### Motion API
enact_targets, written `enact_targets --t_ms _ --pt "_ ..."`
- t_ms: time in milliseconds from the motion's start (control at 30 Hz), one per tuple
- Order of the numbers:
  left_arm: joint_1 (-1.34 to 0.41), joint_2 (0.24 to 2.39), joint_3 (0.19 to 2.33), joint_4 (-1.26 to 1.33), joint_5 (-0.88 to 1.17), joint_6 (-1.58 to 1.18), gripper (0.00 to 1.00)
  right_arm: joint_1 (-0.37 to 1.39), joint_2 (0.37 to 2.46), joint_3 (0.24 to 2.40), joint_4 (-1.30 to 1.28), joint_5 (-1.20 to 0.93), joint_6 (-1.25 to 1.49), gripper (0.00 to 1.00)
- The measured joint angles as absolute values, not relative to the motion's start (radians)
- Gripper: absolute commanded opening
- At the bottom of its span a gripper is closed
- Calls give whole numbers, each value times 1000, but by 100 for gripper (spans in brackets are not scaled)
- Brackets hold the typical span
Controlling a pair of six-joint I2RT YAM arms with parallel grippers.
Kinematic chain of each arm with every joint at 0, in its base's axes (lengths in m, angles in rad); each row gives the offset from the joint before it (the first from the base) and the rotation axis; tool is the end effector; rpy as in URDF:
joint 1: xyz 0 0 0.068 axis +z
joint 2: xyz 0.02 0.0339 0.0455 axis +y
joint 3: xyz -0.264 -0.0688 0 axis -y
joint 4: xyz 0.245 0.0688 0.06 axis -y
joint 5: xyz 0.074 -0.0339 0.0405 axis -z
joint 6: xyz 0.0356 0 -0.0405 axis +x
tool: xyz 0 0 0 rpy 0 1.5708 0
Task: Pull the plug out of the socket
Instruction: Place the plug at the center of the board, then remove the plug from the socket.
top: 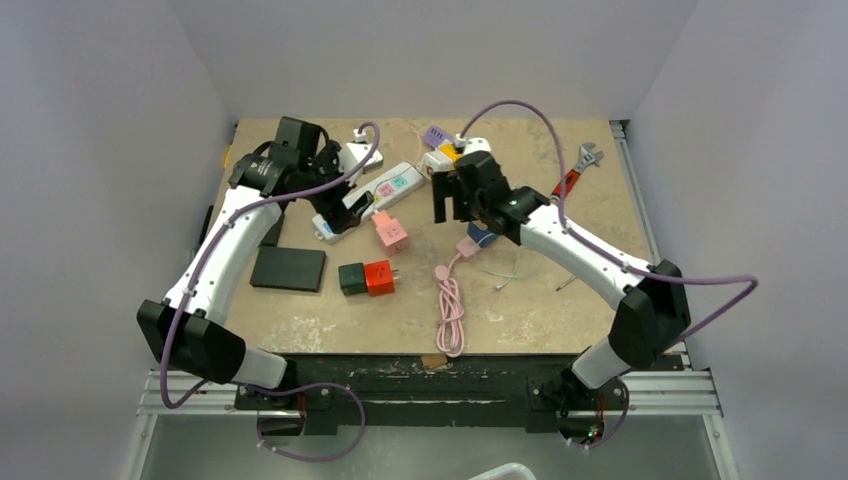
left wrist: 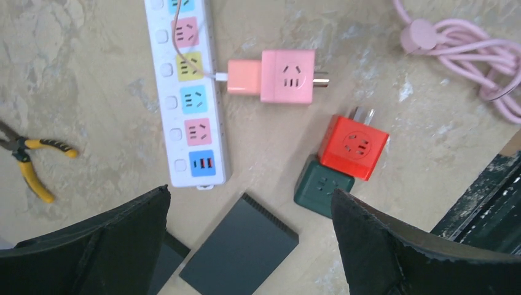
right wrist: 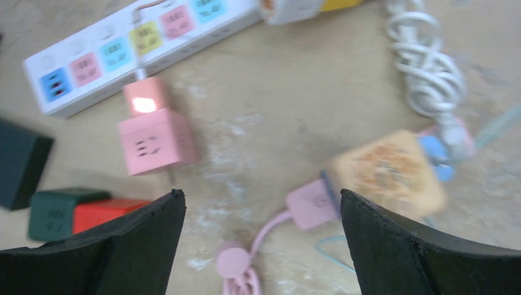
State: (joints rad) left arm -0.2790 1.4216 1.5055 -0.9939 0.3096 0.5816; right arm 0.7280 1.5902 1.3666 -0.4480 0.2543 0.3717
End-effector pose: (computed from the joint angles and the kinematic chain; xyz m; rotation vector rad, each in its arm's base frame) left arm 0.2720 -0.0892 0.3697 1.1337 2.1577 -0.2497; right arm 0.2764 0.2343 0.3141 -0.2600 2.2209 0.3195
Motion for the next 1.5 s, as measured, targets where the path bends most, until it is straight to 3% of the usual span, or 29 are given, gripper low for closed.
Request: enact_targets --t_ms 300,567,767,1100,1500 --pt "-410 1489 1568 -995 350 496 100 613 1381 1122 -430 345 442 89" --pt "-569 1677 1674 -916 342 416 100 348 1240 970 -400 250 559 87" --pt "-624 1792 1688 -747 347 288 100 261 1152 942 -376 199 614 86" --pt "-679 1897 1731 -614 316 163 100 110 1252 900 -299 68 690 85" --pt "-796 1983 1734 -484 192 125 100 85 1273 886 -273 30 704 84"
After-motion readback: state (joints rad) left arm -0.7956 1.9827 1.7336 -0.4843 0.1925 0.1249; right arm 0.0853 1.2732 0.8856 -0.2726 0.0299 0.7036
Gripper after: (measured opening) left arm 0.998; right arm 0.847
